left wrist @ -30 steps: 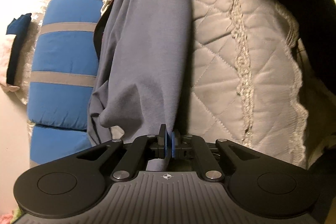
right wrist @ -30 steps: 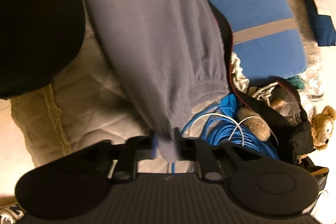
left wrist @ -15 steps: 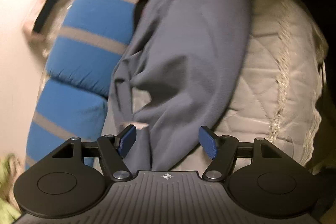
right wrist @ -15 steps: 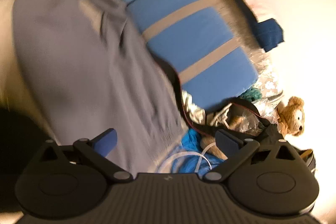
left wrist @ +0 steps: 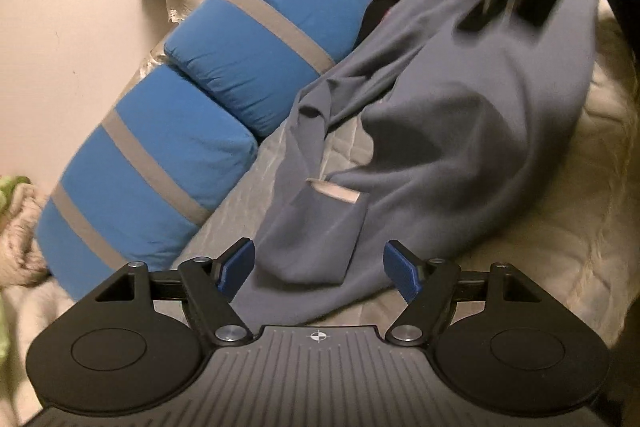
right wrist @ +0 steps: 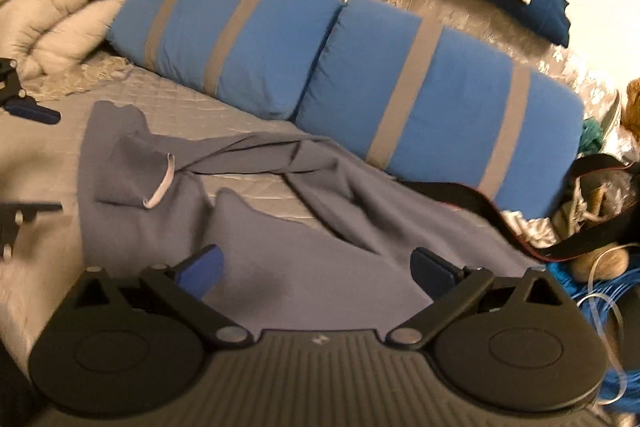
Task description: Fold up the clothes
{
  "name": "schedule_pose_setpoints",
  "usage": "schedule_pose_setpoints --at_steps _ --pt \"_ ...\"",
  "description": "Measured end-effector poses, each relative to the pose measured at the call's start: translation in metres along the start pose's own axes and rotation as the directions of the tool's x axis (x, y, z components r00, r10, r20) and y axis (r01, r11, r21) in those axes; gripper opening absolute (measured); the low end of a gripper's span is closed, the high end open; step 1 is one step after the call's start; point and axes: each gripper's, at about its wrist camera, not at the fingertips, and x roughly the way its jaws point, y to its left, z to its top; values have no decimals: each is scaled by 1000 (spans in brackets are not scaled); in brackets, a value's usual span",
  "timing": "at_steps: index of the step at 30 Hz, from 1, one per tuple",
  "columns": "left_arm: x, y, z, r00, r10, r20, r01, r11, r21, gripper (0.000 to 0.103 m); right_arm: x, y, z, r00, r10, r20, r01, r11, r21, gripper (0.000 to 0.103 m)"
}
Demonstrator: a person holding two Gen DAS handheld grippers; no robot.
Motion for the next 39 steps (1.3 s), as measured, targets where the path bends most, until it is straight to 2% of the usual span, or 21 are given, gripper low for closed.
schedule_pose_setpoints --at_steps 2,6,8,9,10,11,12,15,18,20,22,23,24,25,26,27,28,30,36,39 --pt "14 -4 2 1000 2 18 -2 1000 14 70 17 18 2 1000 -11 0 11 999 52 103" --pt "48 -8 2 1000 10 4 -10 997 72 70 34 29 -3 998 -33 45 27 991 134 103" --pt "63 -3 -1 999 -27 -25 28 998 54 66 35 28 -9 998 -17 66 8 992 127 103" --pt "70 0 -2 998 -46 -39 48 998 42 46 35 28 -12 997 -9 78 0 994 111 103" --pt "75 6 -4 996 -67 -56 69 997 18 31 34 28 -16 996 -1 90 -8 995 95 103" --pt "79 12 -5 993 -89 -73 89 996 -9 7 34 28 -18 996 0 93 -8 997 83 103" --pt "81 19 -5 992 -95 -80 93 995 -23 5 35 28 -19 996 5 92 -12 997 81 103" --pt "81 46 -3 997 -49 -67 48 998 -28 4 41 27 -21 997 36 73 -43 995 95 103" --pt "89 86 9 997 49 -52 -49 999 -11 3 46 28 -21 997 55 58 -60 993 100 103" --pt "99 119 20 991 134 -27 -135 991 -25 3 48 28 -22 997 59 53 -64 993 100 103" --pt "111 152 28 973 230 20 -229 972 -54 4 50 28 -23 997 63 48 -67 993 99 103" --pt "117 171 33 954 294 52 -288 953 -97 7 51 28 -23 997 64 45 -69 993 99 103" --pt "121 186 36 943 328 55 -318 937 -144 9 52 28 -24 997 66 43 -70 993 99 103" --pt "125 199 38 933 356 50 -340 921 -191 17 52 28 -24 997 68 40 -72 993 98 103" --pt "129 213 41 923 382 45 -362 902 -237 49 53 28 -24 997 70 38 -74 992 98 103" --pt "133 224 41 924 381 3 -363 882 -299 79 54 28 -25 997 72 35 -75 992 98 103" --pt "135 232 39 930 366 -28 -351 866 -357 83 55 28 -25 997 74 33 -77 992 98 103" --pt "135 234 30 938 344 -44 -330 846 -419 83 57 27 -26 997 75 27 -78 992 103 103" --pt "137 223 -15 962 223 -160 -274 799 -535 83 56 26 -27 996 85 23 -87 990 114 103" --pt "131 223 -41 964 159 -212 -257 754 -605 83 53 31 -26 996 85 34 -88 992 86 103"
